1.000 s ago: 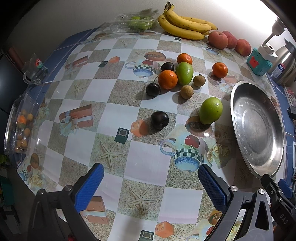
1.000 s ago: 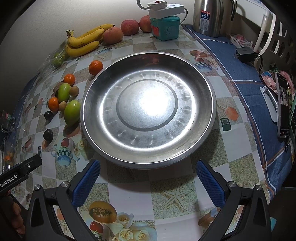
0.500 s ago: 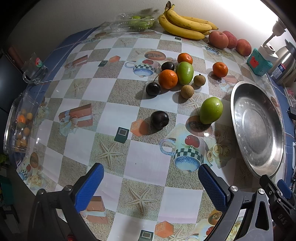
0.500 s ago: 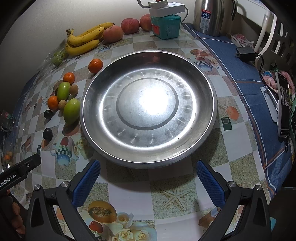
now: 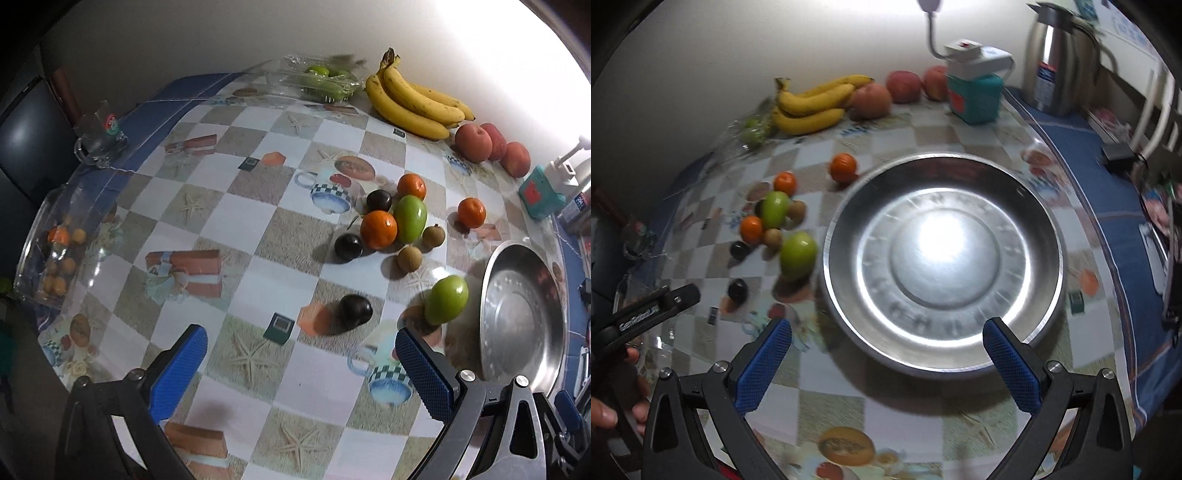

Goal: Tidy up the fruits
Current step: 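Move the right tool to the large green apple and close on it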

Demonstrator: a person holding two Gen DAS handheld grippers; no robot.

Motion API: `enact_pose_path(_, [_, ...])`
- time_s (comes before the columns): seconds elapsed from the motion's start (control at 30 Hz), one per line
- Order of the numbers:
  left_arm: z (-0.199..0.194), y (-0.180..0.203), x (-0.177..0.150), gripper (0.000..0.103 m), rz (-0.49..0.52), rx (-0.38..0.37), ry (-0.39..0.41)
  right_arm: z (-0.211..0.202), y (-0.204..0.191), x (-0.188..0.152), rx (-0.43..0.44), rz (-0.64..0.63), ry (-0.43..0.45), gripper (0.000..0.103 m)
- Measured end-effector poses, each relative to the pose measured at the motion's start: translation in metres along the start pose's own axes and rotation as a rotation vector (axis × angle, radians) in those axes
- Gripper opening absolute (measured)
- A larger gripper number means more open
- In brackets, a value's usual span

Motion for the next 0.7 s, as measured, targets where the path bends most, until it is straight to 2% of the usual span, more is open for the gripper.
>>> enact_pose_path(0.1, [0.005,0.001,0.009,0.103,0.023,0.059,0.002,0.004,-0.012,0.011,0.015,-0.012,0.001,0.103])
enact_pose_path(0.13, [0.007,0.001,0.013,0.103,0.007,0.059,-0.008,0.006,-0.014,0.015,0.021,-0.012,0.002,0.103])
enact_pose_path(0.33, [0.005,0.005,0.041,0.103,-0.020,0.079,0.061,0.019,-0.028,0.044,0.045,0.012,0.009,0.103])
enact_pose_path(0.47, [0.011,0.003,0.057,0.103,-0.042,0.101,0.066,0.035,-0.036,0.058,0.033,0.022,-0.015,0.103])
enact_pose_path(0.6, [0.022,0.005,0.068,0.103,-0.045,0.096,0.042,0.053,-0.042,0.067,0.022,0.028,-0.049,0.103])
enact_pose_path(0.7, [0.026,0.004,0.075,0.103,-0.071,0.053,0.039,0.064,-0.049,0.073,0.030,0.014,-0.054,0.103])
Point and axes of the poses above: each gripper's, at about its wrist camera, not at the fingertips, and z roughly the way its jaws point, y to its right, x to its top, the point moved 4 cm from there along z, roughly the way its jaws point, and after that the axes turned 13 degrees about y, right-handed, at the moved point
